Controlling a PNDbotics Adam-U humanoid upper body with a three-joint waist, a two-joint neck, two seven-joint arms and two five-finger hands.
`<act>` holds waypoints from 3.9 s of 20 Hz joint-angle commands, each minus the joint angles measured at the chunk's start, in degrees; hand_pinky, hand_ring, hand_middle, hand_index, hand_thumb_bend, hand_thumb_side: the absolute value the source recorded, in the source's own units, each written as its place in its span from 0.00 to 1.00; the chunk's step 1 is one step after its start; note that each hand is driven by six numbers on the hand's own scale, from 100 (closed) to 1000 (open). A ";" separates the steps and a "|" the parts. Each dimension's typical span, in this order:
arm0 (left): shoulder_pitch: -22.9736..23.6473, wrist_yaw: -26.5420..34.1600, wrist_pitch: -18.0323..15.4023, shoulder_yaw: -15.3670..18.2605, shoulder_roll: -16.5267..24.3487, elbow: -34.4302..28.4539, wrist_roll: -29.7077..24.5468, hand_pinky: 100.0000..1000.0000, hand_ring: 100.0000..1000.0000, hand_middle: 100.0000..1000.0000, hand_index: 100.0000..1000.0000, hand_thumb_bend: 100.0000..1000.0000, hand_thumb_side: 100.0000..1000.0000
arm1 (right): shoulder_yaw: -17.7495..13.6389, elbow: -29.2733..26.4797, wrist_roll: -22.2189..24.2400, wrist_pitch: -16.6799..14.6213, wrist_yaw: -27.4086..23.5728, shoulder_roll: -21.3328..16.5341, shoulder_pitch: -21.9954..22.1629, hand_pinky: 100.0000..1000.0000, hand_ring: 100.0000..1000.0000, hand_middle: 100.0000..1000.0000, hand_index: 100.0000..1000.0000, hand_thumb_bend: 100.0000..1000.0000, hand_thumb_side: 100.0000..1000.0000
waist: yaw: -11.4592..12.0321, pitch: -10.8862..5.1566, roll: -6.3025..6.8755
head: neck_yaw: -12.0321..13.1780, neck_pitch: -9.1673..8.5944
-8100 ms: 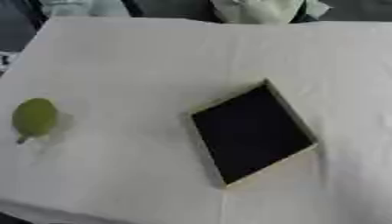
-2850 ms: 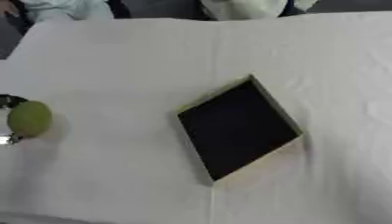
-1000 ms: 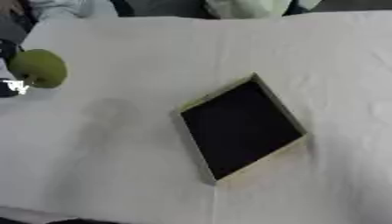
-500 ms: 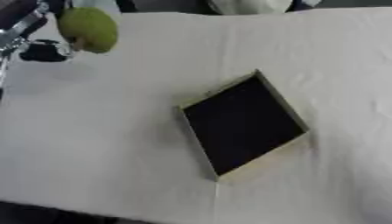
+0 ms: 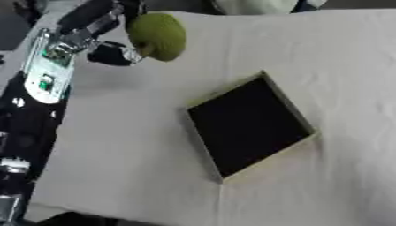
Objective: Pick up objects on the table and place them in the box.
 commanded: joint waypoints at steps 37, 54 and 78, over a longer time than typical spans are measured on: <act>-0.19 -34.55 -8.81 -10.80 -14.96 8.94 12.02 0.36 0.32 0.33 0.53 0.00 0.03 | -0.68 -1.21 -1.21 0.64 1.07 -1.46 -0.53 0.70 0.80 0.65 0.87 0.00 0.51 | -0.27 -2.10 1.38 | -1.50 0.38; 1.49 -36.85 -12.23 -8.53 -14.50 6.71 7.13 0.83 0.77 0.72 0.89 0.45 0.53 | -0.78 -1.21 -1.12 0.87 1.23 -1.43 -0.42 0.70 0.80 0.65 0.87 0.00 0.51 | 0.04 -1.94 1.36 | -1.84 1.26; 5.20 -6.08 6.26 2.53 -6.93 -17.55 3.60 0.61 0.60 0.55 0.78 0.00 0.38 | -2.37 -1.21 -3.32 0.56 2.23 -1.86 0.06 0.70 0.80 0.64 0.87 0.00 0.51 | 1.90 -1.03 0.36 | -5.09 0.42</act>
